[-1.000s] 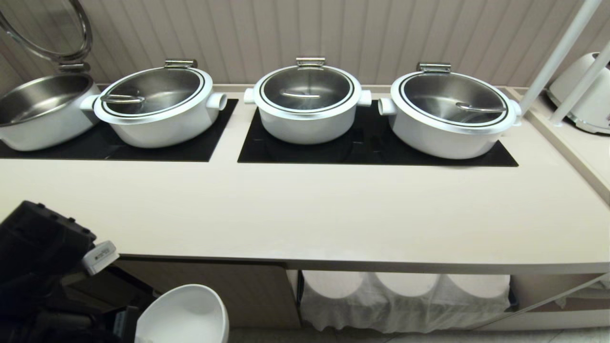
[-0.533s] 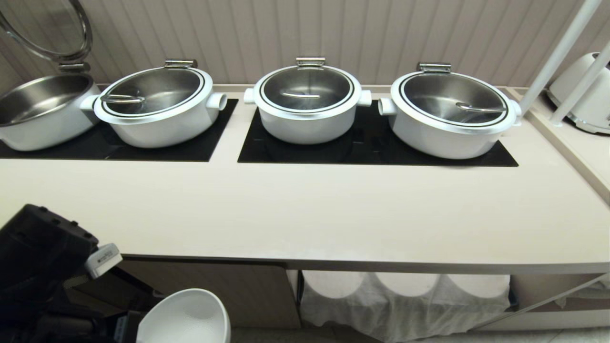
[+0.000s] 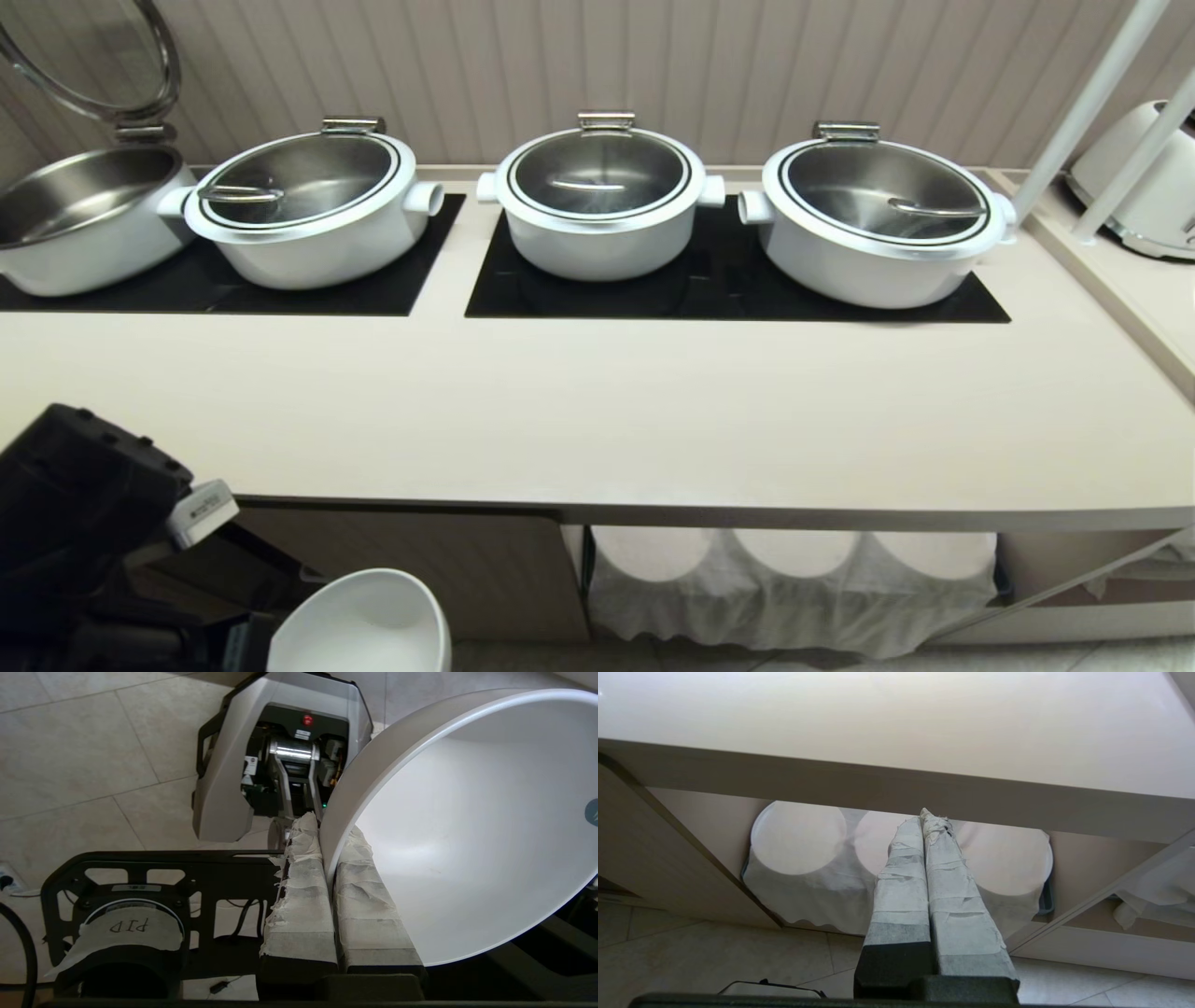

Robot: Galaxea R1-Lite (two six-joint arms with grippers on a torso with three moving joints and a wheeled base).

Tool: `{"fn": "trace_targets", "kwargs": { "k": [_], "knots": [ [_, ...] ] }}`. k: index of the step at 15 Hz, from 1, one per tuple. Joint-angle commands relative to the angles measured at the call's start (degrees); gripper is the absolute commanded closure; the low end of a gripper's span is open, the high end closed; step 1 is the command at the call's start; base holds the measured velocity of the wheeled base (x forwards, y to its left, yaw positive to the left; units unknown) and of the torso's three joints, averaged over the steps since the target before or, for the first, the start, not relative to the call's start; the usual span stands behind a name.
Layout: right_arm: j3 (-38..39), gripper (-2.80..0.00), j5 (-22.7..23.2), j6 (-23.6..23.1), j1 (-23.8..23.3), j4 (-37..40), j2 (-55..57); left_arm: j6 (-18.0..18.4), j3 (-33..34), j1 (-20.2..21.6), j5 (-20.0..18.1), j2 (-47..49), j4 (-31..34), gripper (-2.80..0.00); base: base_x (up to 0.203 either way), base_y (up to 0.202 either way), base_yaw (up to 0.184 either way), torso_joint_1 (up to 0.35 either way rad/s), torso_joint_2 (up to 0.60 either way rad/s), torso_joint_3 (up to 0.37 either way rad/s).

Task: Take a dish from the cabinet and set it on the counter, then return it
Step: Put it back into the cabinet

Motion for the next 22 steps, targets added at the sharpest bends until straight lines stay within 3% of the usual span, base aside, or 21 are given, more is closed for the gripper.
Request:
{"fn": "trace_targets", "kwargs": {
  "k": [1, 22],
  "knots": [
    [0.0, 0.00, 0.0, 0.0, 0.0, 0.0, 0.0, -0.3, 0.0, 0.1, 0.0, -0.1, 0.2, 0.00, -0.004, 0.091, 0.008, -0.001, 0.00, -0.001],
    [0.0, 0.00, 0.0, 0.0, 0.0, 0.0, 0.0, -0.3, 0.1, 0.2, -0.2, -0.2, 0.2, 0.00, 0.000, 0.194, -0.001, 0.003, 0.00, 0.003]
  ]
}}
